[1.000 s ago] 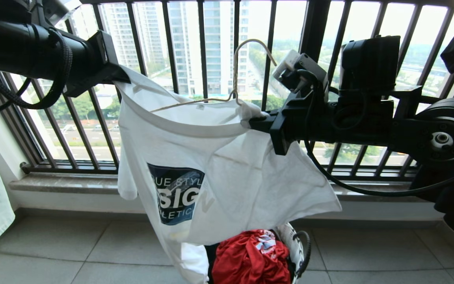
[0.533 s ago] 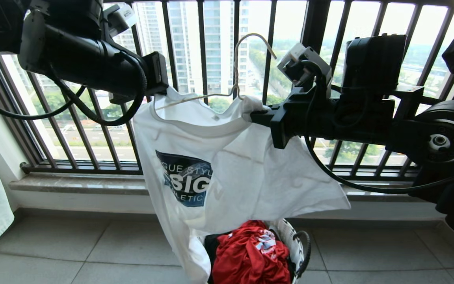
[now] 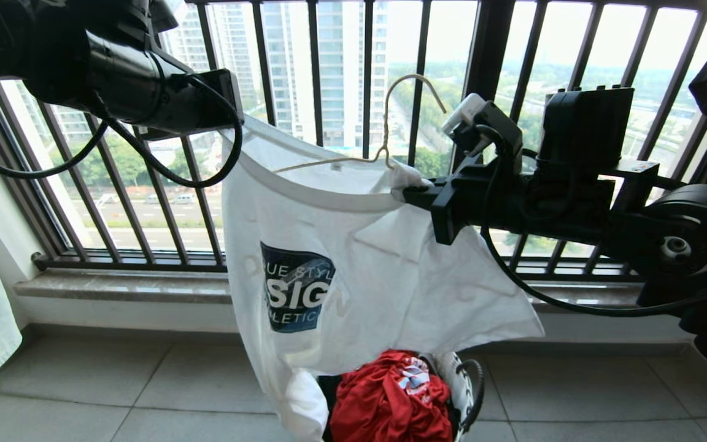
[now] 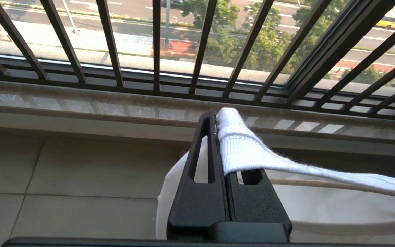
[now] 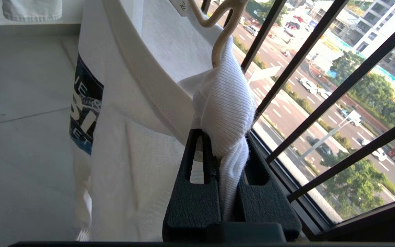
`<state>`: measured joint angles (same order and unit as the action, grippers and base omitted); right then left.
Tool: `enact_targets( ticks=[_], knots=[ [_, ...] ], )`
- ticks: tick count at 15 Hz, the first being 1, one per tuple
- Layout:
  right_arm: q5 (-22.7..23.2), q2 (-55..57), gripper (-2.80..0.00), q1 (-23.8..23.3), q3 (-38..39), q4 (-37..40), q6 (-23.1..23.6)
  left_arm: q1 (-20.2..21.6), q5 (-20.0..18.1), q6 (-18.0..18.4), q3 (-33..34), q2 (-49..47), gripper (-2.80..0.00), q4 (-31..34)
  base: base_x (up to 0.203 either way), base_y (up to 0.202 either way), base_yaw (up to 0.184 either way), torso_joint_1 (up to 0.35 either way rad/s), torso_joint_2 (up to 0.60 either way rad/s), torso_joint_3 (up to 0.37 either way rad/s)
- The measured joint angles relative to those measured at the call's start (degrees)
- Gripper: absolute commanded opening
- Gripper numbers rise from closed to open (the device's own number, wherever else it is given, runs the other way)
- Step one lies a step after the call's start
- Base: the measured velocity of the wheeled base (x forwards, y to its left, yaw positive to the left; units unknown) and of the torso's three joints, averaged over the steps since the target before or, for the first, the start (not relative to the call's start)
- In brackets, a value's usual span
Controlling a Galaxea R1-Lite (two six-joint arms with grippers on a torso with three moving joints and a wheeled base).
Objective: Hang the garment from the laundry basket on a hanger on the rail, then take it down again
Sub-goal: Hang the clothes on the clothes rack
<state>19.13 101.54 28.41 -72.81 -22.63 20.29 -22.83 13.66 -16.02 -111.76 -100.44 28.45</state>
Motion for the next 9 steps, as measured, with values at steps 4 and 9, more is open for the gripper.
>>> enact_targets(
  ticks=[4, 9],
  knots=[
    [-1.00, -0.44, -2.80, -1.75, 0.93, -0.04, 1.89, 1.69, 2.01, 1.22, 0.00, -0.99, -2.80, -0.86, 0.000, 0.000, 0.000, 0.000, 0.00, 0.000],
    [-5.69, 1.03, -2.80, -2.67, 0.48, -0.06, 5.88, 1.54, 5.71, 1.00, -0.01, -2.18, -2.80, -0.91, 0.000, 0.000, 0.000, 0.000, 0.00, 0.000]
  ],
)
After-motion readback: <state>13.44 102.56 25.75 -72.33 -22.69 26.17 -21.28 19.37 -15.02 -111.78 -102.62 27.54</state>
